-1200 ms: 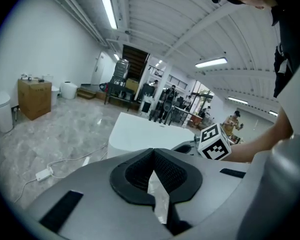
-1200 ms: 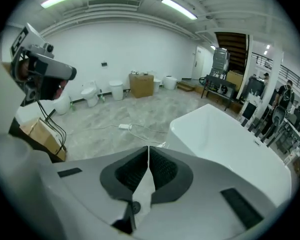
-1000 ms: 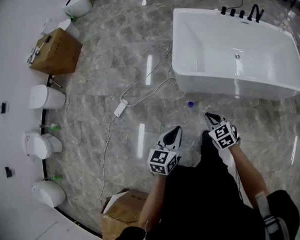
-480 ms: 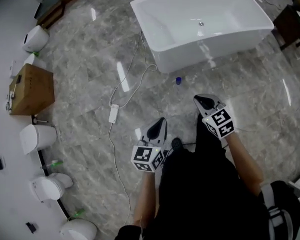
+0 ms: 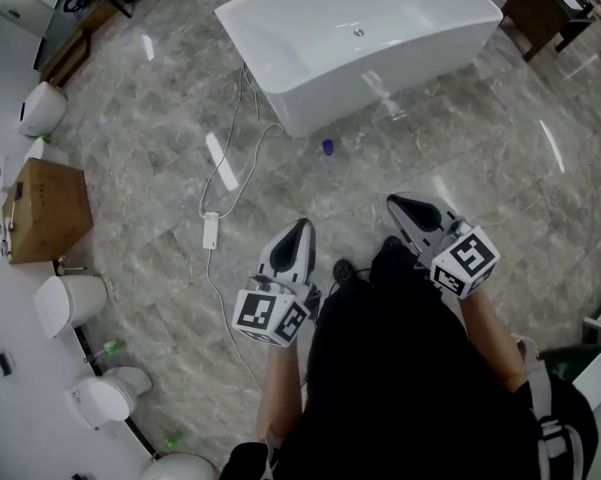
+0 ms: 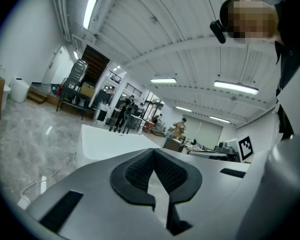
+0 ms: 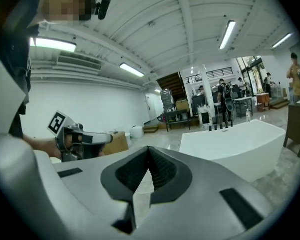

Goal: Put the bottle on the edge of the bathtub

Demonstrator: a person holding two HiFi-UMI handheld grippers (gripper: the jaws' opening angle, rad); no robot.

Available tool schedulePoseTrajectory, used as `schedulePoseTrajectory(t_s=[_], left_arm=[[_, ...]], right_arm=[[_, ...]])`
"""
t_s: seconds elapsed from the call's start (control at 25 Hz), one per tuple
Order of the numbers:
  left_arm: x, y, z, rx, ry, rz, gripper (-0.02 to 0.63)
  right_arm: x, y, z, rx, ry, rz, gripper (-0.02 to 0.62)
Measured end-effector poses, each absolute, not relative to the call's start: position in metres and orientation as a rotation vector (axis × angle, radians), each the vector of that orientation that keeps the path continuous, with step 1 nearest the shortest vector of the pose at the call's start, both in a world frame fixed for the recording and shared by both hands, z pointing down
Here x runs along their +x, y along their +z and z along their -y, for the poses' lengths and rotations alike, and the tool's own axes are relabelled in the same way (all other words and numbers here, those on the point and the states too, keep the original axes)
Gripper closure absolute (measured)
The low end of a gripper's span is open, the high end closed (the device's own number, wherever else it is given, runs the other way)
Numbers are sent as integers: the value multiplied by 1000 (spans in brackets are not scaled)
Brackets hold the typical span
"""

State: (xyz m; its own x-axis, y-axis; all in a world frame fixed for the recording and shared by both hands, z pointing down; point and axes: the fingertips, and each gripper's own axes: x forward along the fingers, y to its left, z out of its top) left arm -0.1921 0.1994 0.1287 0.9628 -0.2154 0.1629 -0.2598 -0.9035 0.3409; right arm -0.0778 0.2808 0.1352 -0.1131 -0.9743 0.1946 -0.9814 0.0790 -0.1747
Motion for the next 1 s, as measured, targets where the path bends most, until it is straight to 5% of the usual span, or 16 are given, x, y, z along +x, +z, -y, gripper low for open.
schedulePoseTrajectory(t_s=[1.0], left_arm=[[-203, 101, -217, 2875, 180, 373, 595]], right_arm=[[-95, 96, -298, 2106, 274, 2293, 583]])
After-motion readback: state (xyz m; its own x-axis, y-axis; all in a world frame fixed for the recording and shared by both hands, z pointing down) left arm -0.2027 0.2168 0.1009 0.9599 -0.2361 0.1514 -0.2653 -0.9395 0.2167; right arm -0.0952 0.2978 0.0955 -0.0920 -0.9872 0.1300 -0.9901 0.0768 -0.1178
